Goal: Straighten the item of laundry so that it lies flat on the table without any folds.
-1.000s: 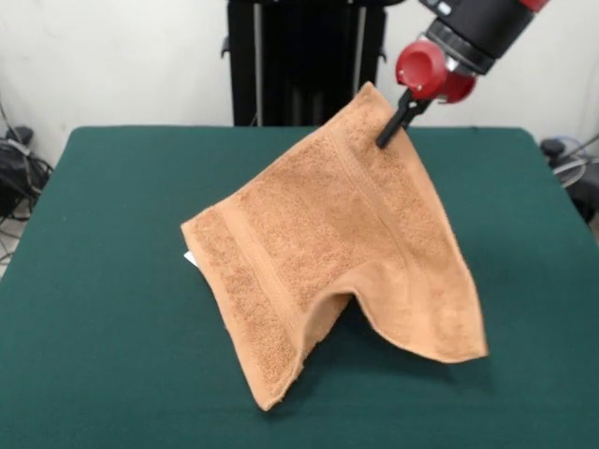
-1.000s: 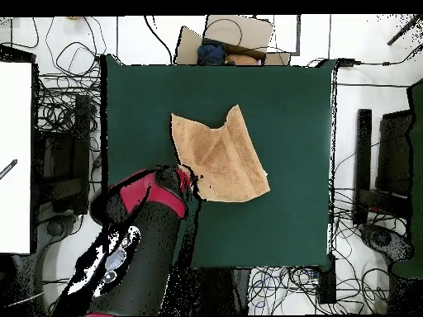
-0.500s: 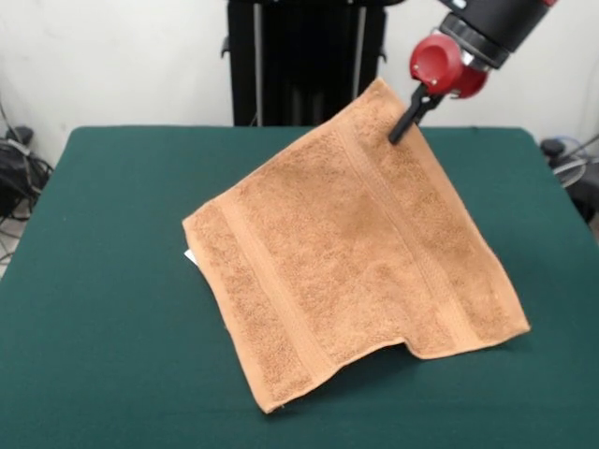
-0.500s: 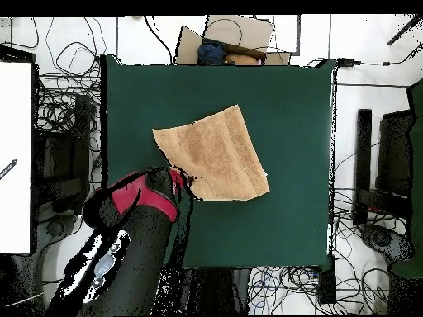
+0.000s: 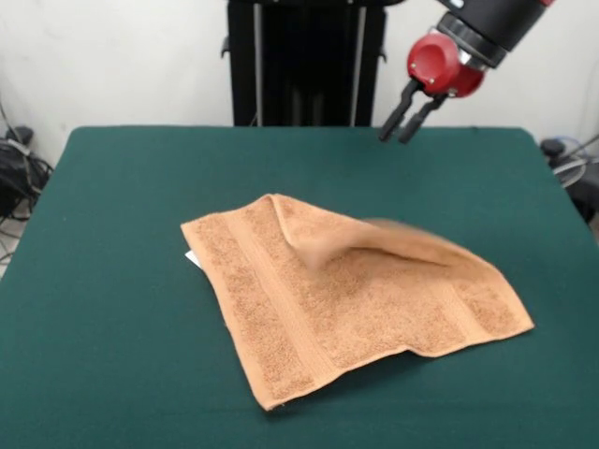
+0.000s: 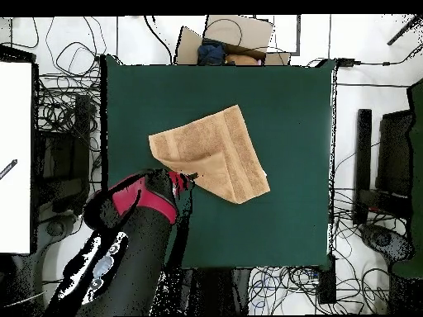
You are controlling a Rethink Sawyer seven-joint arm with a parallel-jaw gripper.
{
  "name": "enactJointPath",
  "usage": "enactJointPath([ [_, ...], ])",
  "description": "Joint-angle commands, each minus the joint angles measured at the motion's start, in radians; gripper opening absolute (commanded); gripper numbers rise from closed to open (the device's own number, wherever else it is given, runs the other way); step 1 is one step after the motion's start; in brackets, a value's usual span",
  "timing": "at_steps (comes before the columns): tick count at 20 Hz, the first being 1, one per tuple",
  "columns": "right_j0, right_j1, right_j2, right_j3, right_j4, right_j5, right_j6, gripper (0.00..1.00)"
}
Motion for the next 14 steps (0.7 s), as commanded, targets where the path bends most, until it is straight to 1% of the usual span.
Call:
enactJointPath([
  [1, 0.015, 0.026, 0.042, 0.092, 0.007, -0.044, 0.223, 1.00],
  [9, 0.011, 0.022, 0.047, 0.098, 0.022, -0.048, 0.234, 1.00],
  [12, -0.025, -0.042, 0.077, 0.108, 0.056, -0.002, 0.188, 1.00],
  [14, -0.035, -0.063, 0.081, 0.105, 0.059, 0.021, 0.162, 1.00],
])
